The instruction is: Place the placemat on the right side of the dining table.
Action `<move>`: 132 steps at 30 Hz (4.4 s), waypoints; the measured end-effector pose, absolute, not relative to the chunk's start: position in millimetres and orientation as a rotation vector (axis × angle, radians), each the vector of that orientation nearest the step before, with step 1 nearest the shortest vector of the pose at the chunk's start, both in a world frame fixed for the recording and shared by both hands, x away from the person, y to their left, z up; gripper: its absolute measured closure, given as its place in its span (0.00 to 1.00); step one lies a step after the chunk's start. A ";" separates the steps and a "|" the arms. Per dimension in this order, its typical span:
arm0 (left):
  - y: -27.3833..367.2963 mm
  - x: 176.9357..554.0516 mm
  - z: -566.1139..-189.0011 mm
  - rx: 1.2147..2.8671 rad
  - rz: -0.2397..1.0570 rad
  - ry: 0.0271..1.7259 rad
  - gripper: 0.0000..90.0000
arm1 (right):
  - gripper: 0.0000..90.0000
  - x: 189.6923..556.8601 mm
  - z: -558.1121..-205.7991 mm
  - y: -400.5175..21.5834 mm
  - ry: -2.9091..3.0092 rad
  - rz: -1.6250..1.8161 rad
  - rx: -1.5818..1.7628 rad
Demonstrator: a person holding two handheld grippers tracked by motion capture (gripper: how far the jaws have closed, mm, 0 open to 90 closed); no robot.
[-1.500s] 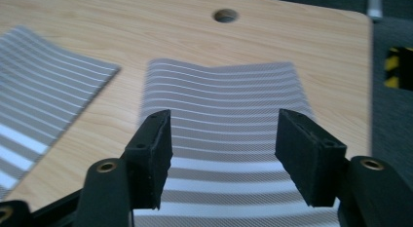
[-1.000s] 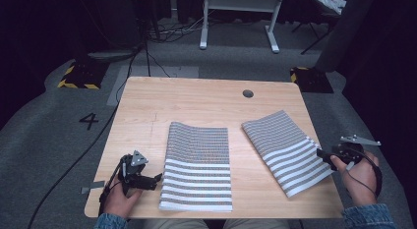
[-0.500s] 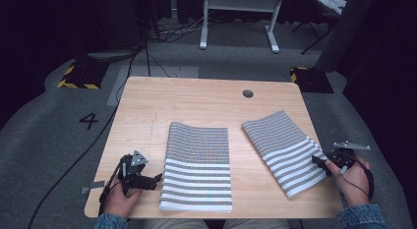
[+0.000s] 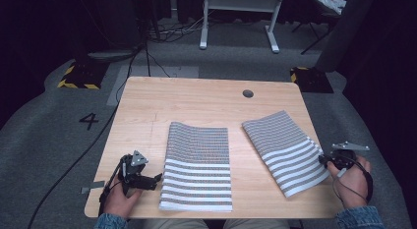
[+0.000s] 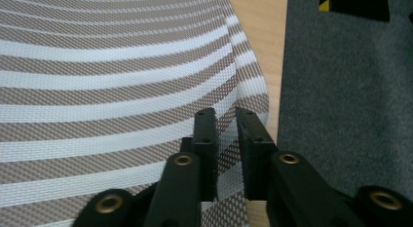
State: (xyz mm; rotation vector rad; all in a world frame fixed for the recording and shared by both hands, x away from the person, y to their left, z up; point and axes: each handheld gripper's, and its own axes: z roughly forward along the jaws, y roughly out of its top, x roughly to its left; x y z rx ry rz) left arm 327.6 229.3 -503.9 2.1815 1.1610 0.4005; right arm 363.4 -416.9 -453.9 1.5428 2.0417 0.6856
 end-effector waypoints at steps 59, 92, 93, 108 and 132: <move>229.8 324.8 -504.2 2.167 0.413 1.188 0.00 | 1.00 261.2 -381.7 -202.9 2.465 1.380 0.748; 229.9 326.1 -503.6 2.174 0.396 1.183 0.00 | 0.42 305.5 -417.8 -342.6 2.063 1.119 1.373; 229.8 326.1 -503.8 2.172 0.398 1.184 0.00 | 0.42 307.2 -422.3 -349.0 2.052 1.077 1.393; 229.7 326.2 -504.1 2.169 0.400 1.183 0.00 | 0.38 325.6 -479.6 -397.7 1.975 0.786 1.625; 229.7 326.1 -503.8 2.173 0.400 1.184 0.00 | 0.30 329.7 -494.0 -397.9 1.942 0.762 1.638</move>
